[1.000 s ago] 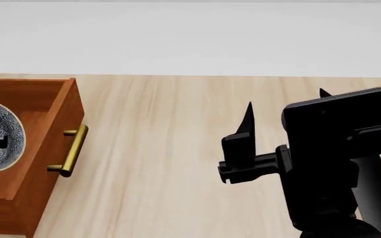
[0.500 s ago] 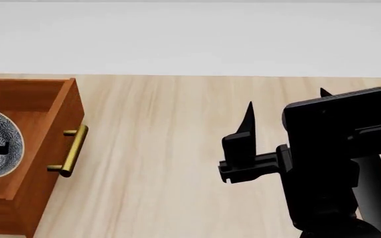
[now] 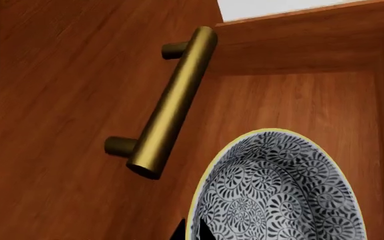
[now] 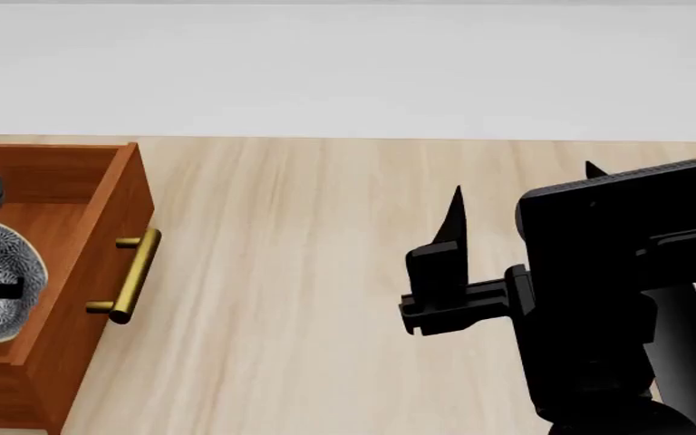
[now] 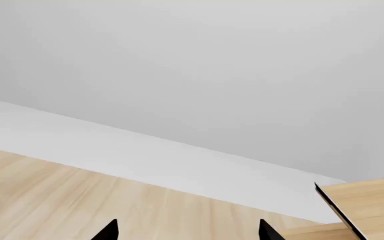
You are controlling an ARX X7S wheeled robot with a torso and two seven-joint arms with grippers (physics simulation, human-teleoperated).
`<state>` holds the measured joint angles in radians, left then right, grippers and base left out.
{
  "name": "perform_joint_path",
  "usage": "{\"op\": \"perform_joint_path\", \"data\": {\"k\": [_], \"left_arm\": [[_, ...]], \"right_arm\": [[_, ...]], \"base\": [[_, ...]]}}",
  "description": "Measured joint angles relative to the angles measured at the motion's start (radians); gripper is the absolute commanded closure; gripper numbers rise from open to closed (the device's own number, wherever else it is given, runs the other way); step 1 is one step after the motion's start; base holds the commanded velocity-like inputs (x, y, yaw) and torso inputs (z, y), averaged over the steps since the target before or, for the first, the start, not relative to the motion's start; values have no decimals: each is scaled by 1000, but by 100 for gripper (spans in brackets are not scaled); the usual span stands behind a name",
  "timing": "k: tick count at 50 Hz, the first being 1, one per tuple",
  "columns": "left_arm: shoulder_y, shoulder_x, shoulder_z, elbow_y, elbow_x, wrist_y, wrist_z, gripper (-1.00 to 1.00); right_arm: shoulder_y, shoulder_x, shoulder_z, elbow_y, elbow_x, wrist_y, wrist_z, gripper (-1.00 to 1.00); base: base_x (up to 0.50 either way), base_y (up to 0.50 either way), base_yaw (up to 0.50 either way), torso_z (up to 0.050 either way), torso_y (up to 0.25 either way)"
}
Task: Put the bowl in the bottom drawer of the cabinet.
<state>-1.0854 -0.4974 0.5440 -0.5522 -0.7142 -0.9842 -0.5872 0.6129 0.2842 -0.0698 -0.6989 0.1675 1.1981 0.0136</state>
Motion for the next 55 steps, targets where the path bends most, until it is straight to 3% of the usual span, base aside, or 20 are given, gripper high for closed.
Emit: {"op": "perform_joint_path", "data": {"k": [32, 55], "left_arm": [[-7, 38, 32, -127, 39, 65, 44, 100], [-83, 106, 87, -355, 138, 167, 125, 100]], "right_arm": [[-1, 5, 2, -5, 12, 1, 8, -100], [-1, 8, 2, -3, 19, -1, 15, -100]], "base": [[0, 0, 0, 0, 0], [0, 0, 0, 0, 0]]}}
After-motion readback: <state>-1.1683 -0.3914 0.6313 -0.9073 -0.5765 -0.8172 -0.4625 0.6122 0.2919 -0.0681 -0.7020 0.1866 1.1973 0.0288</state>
